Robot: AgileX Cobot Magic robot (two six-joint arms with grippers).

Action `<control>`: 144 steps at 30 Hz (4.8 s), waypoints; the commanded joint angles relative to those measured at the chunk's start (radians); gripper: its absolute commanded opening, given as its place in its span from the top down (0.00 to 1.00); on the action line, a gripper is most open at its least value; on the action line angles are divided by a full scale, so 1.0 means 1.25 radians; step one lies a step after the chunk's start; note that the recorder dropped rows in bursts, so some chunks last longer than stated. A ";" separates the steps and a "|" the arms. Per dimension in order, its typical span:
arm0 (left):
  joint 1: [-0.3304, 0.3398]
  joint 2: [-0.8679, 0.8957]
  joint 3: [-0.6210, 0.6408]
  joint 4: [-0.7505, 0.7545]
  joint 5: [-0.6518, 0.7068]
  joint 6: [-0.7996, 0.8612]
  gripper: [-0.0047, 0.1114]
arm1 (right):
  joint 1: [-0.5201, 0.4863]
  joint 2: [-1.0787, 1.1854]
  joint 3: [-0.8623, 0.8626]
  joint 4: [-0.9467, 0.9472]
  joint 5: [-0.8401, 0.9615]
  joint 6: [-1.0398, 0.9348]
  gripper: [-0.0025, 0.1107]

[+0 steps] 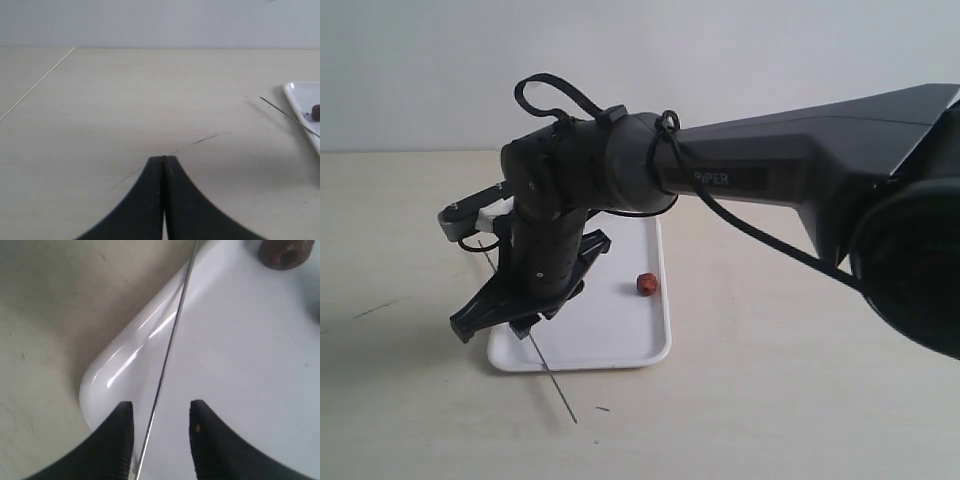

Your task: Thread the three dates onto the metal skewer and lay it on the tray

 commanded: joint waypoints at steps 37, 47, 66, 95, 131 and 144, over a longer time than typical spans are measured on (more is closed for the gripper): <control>0.002 -0.005 0.000 -0.001 -0.004 -0.003 0.96 | -0.004 -0.347 0.051 -0.268 0.305 0.113 0.98; 0.002 -0.005 0.000 -0.001 -0.004 -0.003 0.96 | -0.004 -0.622 0.284 -0.300 0.305 0.099 0.98; 0.002 -0.005 0.000 0.031 -0.484 -0.177 0.96 | -0.004 -1.124 0.795 -0.238 0.023 0.278 0.98; -0.297 1.289 -1.176 -0.084 0.429 -0.113 0.96 | -0.004 -1.158 0.859 -0.327 -0.191 0.274 0.98; -0.333 1.878 -1.612 -0.259 0.683 -0.183 0.59 | -0.004 -1.094 0.859 -0.323 -0.141 0.306 0.98; -0.333 1.889 -1.612 -0.104 0.683 0.064 0.59 | -0.004 -1.094 0.859 -0.320 -0.141 0.306 0.98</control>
